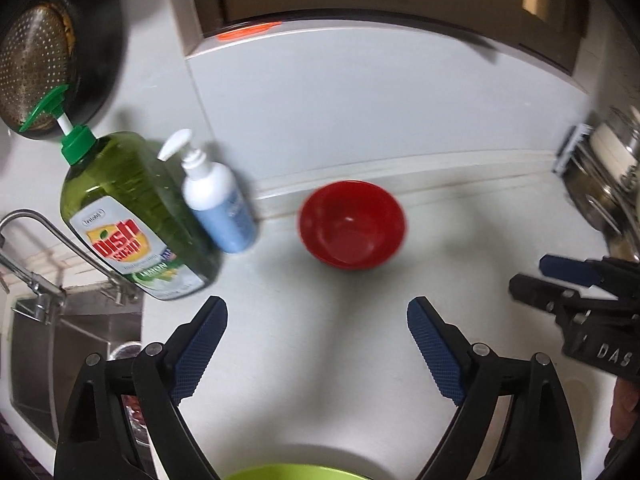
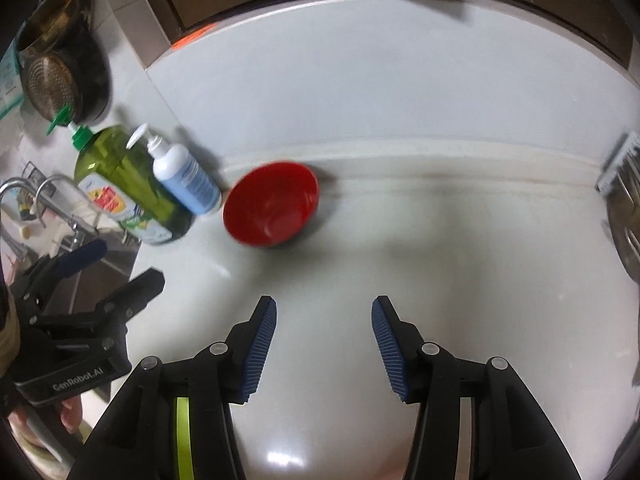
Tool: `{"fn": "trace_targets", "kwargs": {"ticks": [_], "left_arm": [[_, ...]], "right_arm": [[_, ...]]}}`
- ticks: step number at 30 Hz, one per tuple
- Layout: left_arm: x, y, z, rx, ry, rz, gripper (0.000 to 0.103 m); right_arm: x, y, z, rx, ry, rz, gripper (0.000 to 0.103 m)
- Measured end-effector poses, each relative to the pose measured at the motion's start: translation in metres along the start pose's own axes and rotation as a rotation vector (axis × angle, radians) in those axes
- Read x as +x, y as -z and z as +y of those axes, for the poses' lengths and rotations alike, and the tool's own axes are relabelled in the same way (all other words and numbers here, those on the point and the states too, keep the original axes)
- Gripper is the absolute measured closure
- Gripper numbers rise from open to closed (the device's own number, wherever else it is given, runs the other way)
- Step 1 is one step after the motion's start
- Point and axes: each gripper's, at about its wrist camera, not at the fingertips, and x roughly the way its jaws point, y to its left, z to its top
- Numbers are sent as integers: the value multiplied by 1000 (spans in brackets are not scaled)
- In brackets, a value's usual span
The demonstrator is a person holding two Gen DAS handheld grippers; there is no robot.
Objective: Organize plates and bowls
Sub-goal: 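Move both tools toward the red bowl, then close both tools on the red bowl rim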
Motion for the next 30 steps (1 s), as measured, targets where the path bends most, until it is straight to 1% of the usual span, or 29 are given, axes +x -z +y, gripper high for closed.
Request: {"fn": "trace_targets", "kwargs": {"ticks": [6,13,15,17,18,23,25,27,29,30], "left_arm": [[31,-14,20,-32,-25,28,11],[71,-27,34,-80,-42,29,12],[83,-30,36,-94,-41,40,16],[95,-32,37,-99,-52,44,17],[98,-33,37,-98,-58,44,20],[123,-38,33,-56,-87,43,26],[131,-40,32,-53,-76,51,28],[137,-42,31,-59,-56,63,33],[145,-43,30,-62,-40,76,35],[148,-44,29,-63,-33,82,37]], "right_arm": [[25,-32,13,-39,14,-38,52],[65,-58,9,-3,-6,-18,52],[78,-63,6,20,-16,-3,52],[90,-65,2,38,-23,15,52],[96,-67,1,43,-23,27,52],[122,-69,-3,58,-31,79,52],[129,-70,-4,60,-37,89,53],[134,-70,-5,61,-41,94,53],[138,-71,-5,64,-43,103,54],[140,-71,-5,65,-47,110,56]]}}
